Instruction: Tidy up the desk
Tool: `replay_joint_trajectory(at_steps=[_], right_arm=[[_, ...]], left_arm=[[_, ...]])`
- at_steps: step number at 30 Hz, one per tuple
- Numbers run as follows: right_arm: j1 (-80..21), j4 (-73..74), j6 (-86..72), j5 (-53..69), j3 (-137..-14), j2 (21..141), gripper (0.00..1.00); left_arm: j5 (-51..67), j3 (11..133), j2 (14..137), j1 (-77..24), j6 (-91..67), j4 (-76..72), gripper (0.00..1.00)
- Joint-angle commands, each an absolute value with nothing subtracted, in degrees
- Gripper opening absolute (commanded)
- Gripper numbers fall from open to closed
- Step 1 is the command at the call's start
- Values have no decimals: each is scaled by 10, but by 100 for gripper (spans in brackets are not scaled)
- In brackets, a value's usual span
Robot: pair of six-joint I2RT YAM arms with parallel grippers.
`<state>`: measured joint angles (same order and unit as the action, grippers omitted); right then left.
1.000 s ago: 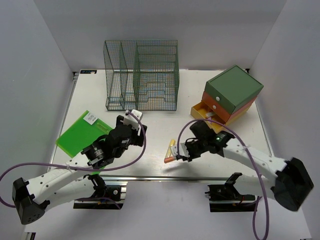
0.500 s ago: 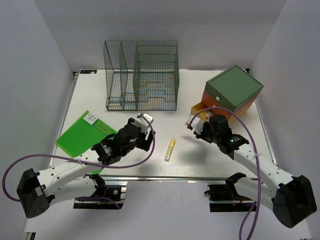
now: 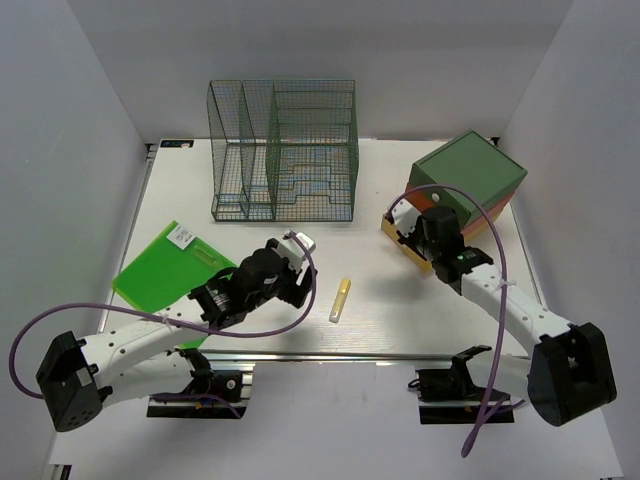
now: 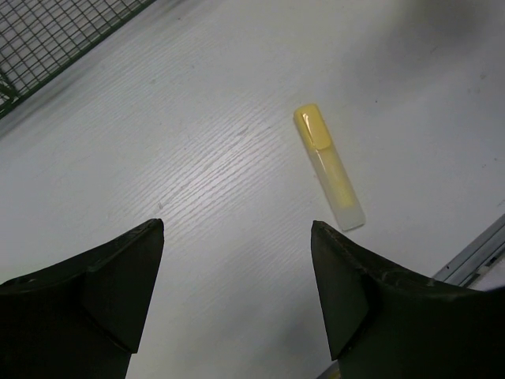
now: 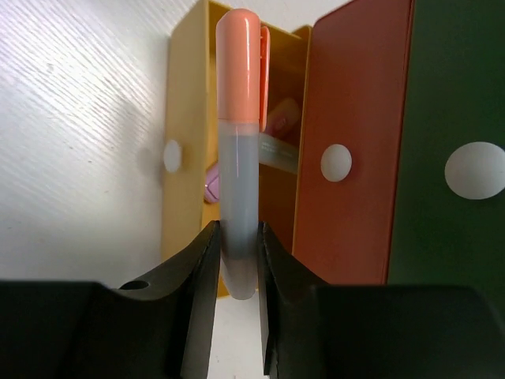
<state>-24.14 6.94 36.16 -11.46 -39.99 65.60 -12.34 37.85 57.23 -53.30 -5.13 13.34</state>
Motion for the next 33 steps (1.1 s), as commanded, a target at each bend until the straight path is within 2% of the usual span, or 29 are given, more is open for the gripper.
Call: replay_joint_trajectory(at_steps=[1, 3, 4, 5, 8, 11, 16, 18, 19, 22, 25, 28, 33], right_arm=[[-228, 41, 350, -138, -428, 682, 0], [-221, 40, 351, -136, -433, 694, 2], [-217, 38, 352, -135, -435, 706, 9], [-214, 40, 352, -131, -439, 710, 23], [-207, 50, 345, -108, -448, 715, 40], [-198, 65, 335, -72, -455, 697, 46], [-188, 105, 319, -14, -480, 657, 40], [-184, 124, 310, 53, -482, 638, 11], [-180, 131, 298, 108, -482, 632, 0], [-175, 139, 273, 208, -461, 611, 0], [-171, 101, 236, 254, -421, 604, 0], [-170, 106, 238, 212, -429, 616, 0], [-157, 68, 197, 121, -414, 583, 0]], left_arm=[[-94, 379, 578, -540, -42, 122, 85], [-87, 378, 579, -540, -40, 121, 85], [-84, 376, 578, -540, -38, 119, 85], [-82, 374, 576, -540, -38, 117, 85], [-64, 367, 573, -540, -42, 98, 85], [-41, 372, 592, -540, -46, 84, 85], [-25, 414, 679, -545, -70, 82, 85], [-21, 437, 702, -545, -88, 75, 85], [-25, 442, 724, -545, -103, 75, 85], [-40, 468, 766, -557, -128, 75, 85], [-49, 501, 814, -562, -151, 83, 80], [-81, 547, 861, -583, -190, 112, 74], [-153, 627, 976, -612, -230, 187, 70]])
